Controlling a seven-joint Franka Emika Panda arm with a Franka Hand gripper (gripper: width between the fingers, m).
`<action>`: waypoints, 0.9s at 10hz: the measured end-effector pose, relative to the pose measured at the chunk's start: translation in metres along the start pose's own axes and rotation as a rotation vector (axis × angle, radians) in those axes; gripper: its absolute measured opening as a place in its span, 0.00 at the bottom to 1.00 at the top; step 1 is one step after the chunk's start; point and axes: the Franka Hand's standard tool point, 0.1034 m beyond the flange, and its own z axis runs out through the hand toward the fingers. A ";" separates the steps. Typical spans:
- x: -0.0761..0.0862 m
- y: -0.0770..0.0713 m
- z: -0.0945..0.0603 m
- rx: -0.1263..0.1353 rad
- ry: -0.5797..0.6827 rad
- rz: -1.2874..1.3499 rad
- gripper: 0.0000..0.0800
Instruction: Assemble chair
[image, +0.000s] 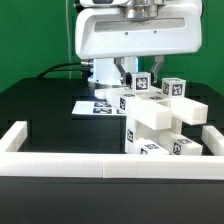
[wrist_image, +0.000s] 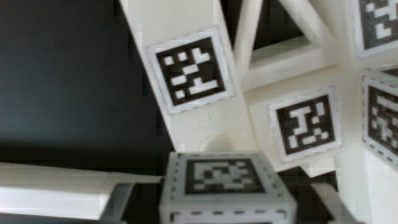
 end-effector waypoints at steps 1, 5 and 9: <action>-0.001 -0.001 0.000 0.000 0.001 -0.002 0.36; -0.001 -0.001 0.000 -0.003 0.007 -0.003 0.36; 0.002 0.000 0.000 -0.006 0.016 -0.002 0.36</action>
Offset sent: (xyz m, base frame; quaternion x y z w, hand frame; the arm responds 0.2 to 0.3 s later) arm -0.0093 0.0034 -0.0029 -0.0036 -0.0062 0.0000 1.0000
